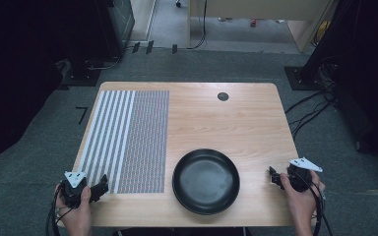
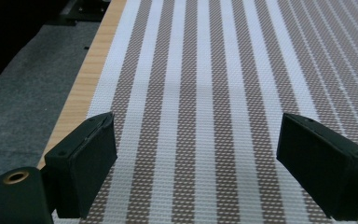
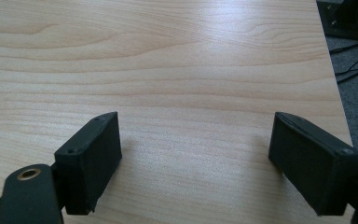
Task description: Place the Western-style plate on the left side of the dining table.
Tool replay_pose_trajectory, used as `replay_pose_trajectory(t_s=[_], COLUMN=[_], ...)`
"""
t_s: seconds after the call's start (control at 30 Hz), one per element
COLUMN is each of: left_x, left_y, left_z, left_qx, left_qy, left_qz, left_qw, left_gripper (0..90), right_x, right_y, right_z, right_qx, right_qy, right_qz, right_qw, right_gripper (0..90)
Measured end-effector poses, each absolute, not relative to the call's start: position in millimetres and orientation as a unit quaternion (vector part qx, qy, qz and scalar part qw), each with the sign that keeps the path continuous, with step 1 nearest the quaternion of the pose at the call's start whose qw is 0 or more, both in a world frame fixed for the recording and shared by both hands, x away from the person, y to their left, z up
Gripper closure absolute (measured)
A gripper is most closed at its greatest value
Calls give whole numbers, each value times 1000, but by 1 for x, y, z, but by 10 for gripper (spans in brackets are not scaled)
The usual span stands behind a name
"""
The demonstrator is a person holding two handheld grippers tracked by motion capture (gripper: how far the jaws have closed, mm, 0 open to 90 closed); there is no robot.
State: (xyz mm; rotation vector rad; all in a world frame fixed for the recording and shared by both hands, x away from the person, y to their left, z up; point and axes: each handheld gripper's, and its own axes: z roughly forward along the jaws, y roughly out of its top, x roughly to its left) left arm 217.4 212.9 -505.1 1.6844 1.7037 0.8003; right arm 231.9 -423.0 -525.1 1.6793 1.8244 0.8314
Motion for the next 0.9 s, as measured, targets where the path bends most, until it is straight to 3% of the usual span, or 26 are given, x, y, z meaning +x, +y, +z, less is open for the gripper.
replay_pose_trajectory(t_s=[0.33, 0.9], left_x=[223, 231], left_y=[198, 160], left_z=[-500, -490], left_qx=[643, 670], left_qy=[630, 597], left_qz=[296, 269], left_qw=[319, 351], left_gripper=[100, 99], right_x=[232, 224], right_y=[-423, -421], right_z=[-525, -510], right_qx=[628, 646], right_qy=[667, 622], right_qz=[303, 364], right_qw=[262, 254], right_gripper=[142, 183])
